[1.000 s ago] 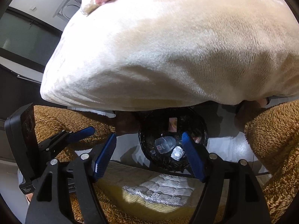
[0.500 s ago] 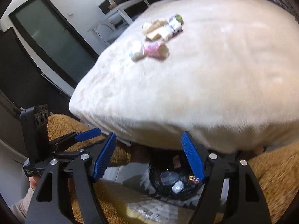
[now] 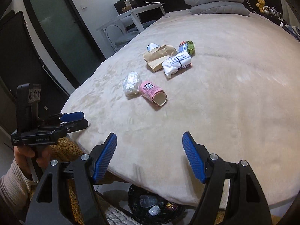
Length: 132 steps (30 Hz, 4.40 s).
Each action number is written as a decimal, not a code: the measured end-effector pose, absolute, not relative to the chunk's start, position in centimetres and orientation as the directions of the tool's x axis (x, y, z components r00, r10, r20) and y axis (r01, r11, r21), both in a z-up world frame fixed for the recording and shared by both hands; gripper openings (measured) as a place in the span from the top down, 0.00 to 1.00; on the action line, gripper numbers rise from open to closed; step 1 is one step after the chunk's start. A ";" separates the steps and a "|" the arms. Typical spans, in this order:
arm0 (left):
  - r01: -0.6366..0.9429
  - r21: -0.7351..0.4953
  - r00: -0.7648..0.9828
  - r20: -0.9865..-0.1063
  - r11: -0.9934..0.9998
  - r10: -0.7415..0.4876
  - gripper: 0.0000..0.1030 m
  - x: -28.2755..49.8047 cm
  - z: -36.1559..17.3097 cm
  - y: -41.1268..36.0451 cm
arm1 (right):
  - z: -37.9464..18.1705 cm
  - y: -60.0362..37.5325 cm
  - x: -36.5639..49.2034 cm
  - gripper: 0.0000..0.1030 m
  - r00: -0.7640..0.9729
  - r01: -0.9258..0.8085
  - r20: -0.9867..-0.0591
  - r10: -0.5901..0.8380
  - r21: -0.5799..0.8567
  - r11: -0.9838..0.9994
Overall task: Collect trash
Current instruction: 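Grasp the white plastic bag with the left tool while the right tool grasps the pink paper cup, then carry the white bag and pink cup down to the black bin with both tools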
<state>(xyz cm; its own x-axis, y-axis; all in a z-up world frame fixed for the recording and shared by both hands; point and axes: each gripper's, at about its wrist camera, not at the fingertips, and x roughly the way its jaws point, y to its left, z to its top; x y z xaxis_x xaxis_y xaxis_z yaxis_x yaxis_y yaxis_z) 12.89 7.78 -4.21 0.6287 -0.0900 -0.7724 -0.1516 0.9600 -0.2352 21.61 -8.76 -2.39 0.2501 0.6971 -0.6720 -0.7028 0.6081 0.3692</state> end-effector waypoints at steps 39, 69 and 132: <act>0.157 -0.137 0.565 -0.800 0.978 -0.203 0.31 26.1 -6.2 9.3 | -4.5 -0.2 28.9 0.51 0.132 -0.868 -0.695 0.707 0.264 0.421; 0.082 -0.235 0.683 -0.695 0.968 -0.227 0.48 20.2 -3.2 8.8 | -1.7 -5.1 24.7 0.70 0.259 -0.812 -0.602 0.756 0.288 0.508; 0.032 -0.288 0.626 -0.741 0.957 -0.243 0.48 2.2 -8.6 -2.3 | -6.4 -12.3 7.9 0.69 0.184 -0.686 -0.705 0.685 0.407 0.603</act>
<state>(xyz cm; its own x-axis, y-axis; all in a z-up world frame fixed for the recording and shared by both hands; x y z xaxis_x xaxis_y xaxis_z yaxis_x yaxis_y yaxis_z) 2.24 -2.29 -8.60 0.6264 -0.2432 -0.7405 0.0316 0.9572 -0.2877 7.94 -12.34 -6.45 0.1838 0.6848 -0.7051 -0.6859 0.6032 0.4070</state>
